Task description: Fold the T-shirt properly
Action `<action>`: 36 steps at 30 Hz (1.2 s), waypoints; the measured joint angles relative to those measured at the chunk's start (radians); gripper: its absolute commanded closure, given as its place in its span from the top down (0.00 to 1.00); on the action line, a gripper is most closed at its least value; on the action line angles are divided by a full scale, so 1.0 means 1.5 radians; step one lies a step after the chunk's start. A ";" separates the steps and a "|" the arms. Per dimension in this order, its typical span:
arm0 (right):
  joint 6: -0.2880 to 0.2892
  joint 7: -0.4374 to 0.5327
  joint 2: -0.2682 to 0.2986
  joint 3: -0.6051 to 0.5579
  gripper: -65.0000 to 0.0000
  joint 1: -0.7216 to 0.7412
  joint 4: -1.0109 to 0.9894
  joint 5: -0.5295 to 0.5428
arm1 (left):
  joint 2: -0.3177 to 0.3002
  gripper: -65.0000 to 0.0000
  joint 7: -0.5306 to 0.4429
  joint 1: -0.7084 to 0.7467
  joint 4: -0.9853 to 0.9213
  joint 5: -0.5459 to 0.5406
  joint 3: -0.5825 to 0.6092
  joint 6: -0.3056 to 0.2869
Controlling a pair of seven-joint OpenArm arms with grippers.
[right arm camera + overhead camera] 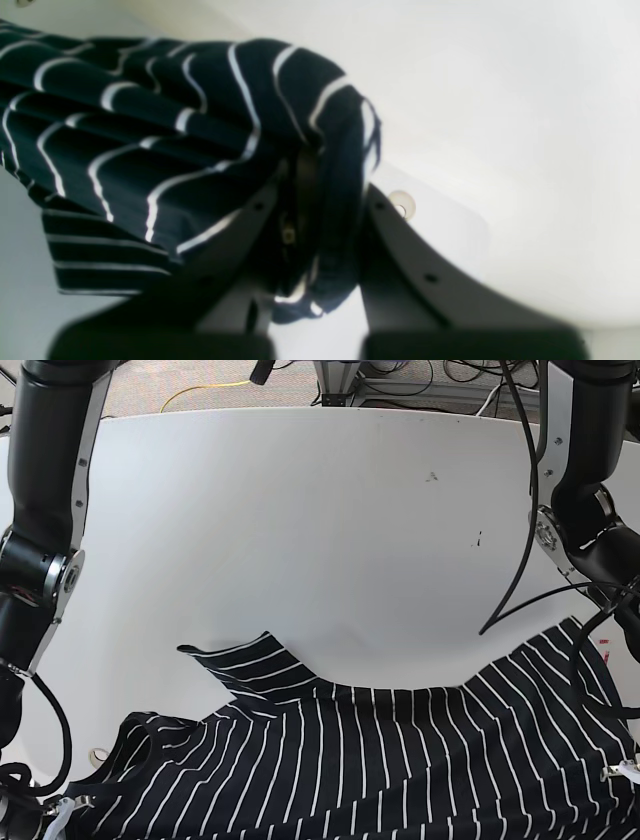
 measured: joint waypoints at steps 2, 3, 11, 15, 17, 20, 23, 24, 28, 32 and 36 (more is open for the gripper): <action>0.001 -0.007 0.013 0.001 0.00 0.045 -0.020 0.007 | -0.013 0.00 -0.004 -0.051 0.005 -0.007 -0.001 -0.001; 0.001 -0.006 0.018 0.001 0.00 0.064 -0.023 0.009 | -0.014 0.00 -0.006 -0.069 0.006 -0.007 -0.002 -0.001; 0.000 -0.026 0.038 0.003 0.00 0.104 -0.022 0.024 | -0.033 0.00 0.018 -0.081 0.012 -0.019 0.001 -0.002; 0.002 -0.020 0.057 0.012 0.00 0.036 -0.021 0.085 | -0.030 0.00 0.023 -0.012 0.021 -0.016 -0.001 -0.001; 0.001 -0.028 0.063 0.027 0.00 -0.005 -0.023 0.112 | -0.029 0.00 0.029 0.023 0.032 -0.014 -0.001 -0.004; 0.001 -0.034 0.066 0.064 0.00 -0.081 -0.024 0.135 | -0.017 0.00 0.031 0.076 0.061 -0.022 -0.001 -0.004; 0.001 -0.035 0.065 0.113 0.00 -0.159 -0.025 0.139 | -0.006 0.00 0.024 0.137 0.083 -0.040 0.000 -0.003; 0.001 -0.033 0.065 0.124 0.00 -0.186 -0.025 0.151 | -0.005 0.00 0.023 0.163 0.093 -0.044 0.001 -0.002; -0.001 -0.032 0.064 0.167 0.00 -0.297 -0.026 0.201 | -0.002 0.00 0.027 0.258 0.124 -0.041 -0.001 -0.003; 0.001 -0.037 0.059 0.201 0.00 -0.400 -0.027 0.237 | 0.010 0.00 0.027 0.339 0.155 -0.046 -0.026 -0.009; 0.000 -0.034 0.058 0.232 0.00 -0.493 -0.026 0.288 | 0.025 0.00 0.026 0.412 0.165 -0.057 -0.085 -0.060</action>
